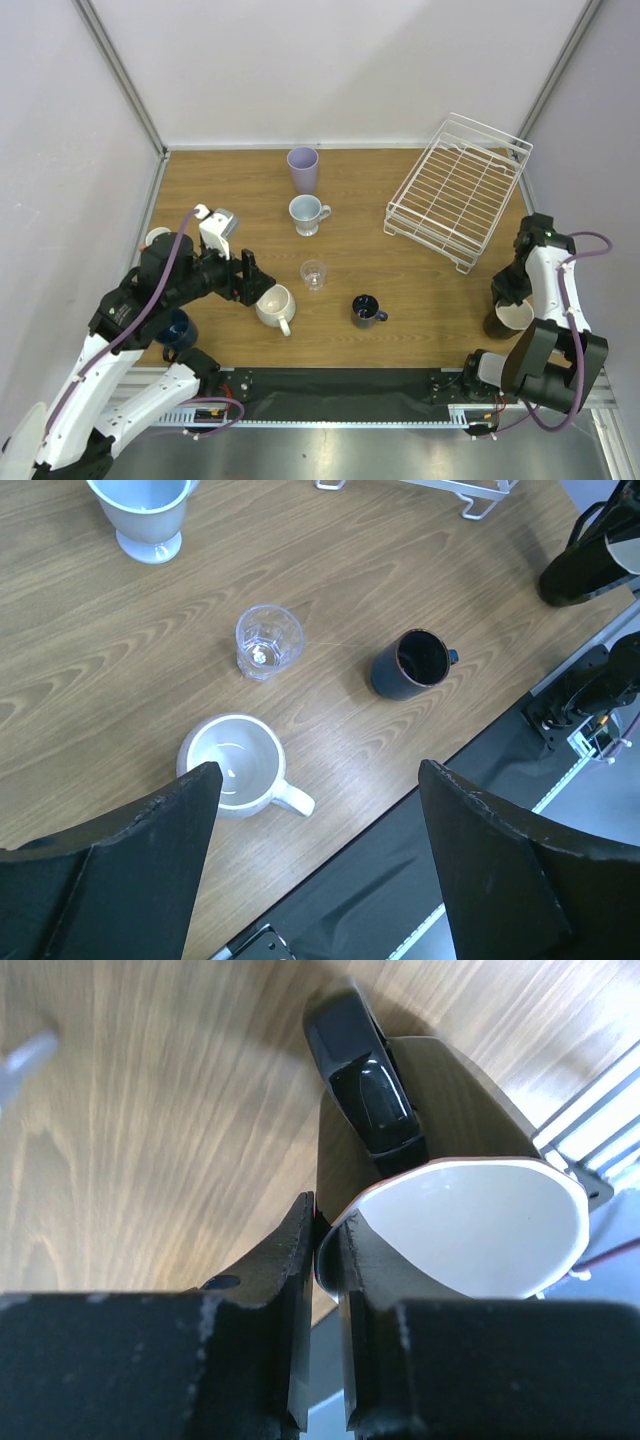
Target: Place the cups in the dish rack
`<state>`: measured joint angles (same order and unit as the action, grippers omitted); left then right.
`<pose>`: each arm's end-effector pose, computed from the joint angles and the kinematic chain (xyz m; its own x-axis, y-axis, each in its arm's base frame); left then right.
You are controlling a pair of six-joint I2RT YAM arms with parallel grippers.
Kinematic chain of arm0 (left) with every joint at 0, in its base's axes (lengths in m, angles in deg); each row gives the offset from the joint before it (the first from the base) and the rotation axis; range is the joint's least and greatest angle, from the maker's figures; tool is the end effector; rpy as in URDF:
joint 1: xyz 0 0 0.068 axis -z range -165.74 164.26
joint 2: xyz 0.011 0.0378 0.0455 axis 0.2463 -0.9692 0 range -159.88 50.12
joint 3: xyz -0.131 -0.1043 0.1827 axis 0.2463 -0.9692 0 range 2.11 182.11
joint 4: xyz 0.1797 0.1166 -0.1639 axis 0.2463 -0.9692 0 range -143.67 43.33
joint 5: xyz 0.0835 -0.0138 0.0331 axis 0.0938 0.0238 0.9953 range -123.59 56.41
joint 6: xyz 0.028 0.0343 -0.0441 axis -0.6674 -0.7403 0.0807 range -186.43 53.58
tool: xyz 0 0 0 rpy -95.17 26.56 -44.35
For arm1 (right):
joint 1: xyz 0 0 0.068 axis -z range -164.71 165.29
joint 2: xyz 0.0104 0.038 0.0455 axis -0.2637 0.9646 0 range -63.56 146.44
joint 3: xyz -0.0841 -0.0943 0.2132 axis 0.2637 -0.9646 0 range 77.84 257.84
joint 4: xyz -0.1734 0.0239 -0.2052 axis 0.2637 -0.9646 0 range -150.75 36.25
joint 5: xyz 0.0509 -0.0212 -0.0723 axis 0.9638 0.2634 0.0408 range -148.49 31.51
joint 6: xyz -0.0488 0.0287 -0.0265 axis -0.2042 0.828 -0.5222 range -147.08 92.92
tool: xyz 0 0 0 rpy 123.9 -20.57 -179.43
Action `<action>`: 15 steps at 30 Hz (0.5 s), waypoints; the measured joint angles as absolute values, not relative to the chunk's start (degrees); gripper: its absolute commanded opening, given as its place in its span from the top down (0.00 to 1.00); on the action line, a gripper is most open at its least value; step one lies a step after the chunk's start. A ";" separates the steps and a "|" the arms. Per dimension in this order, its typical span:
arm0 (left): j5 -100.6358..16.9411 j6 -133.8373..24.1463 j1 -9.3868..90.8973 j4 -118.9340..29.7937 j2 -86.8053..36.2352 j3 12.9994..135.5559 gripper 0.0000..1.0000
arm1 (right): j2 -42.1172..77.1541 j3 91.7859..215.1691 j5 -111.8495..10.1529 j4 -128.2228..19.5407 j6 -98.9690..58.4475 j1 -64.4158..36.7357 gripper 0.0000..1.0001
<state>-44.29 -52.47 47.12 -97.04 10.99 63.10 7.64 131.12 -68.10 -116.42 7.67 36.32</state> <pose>0.1251 -0.0914 0.3563 -0.5507 0.0736 -0.8315 0.5539 0.7774 -0.2980 0.2053 -0.0874 0.1985 -0.5405 0.8098 -0.2280 0.8365 0.5464 -0.0423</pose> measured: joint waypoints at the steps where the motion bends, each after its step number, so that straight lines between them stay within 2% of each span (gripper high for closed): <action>1: -44.35 -52.45 47.12 -97.04 10.77 63.28 0.15 | 7.48 131.23 -68.12 -117.16 8.19 34.99 1.00; 8: -45.12 -51.60 47.14 -97.02 8.95 63.49 0.18 | 6.33 136.78 -71.35 -125.32 13.94 15.56 1.00; 10: -45.55 -51.31 47.14 -97.09 8.28 63.58 0.14 | 5.49 138.49 -71.77 -126.32 16.41 8.81 1.00; 15: -46.56 -49.89 47.14 -97.37 5.11 64.56 0.14 | 5.47 139.73 -71.24 -127.26 23.34 -6.14 1.00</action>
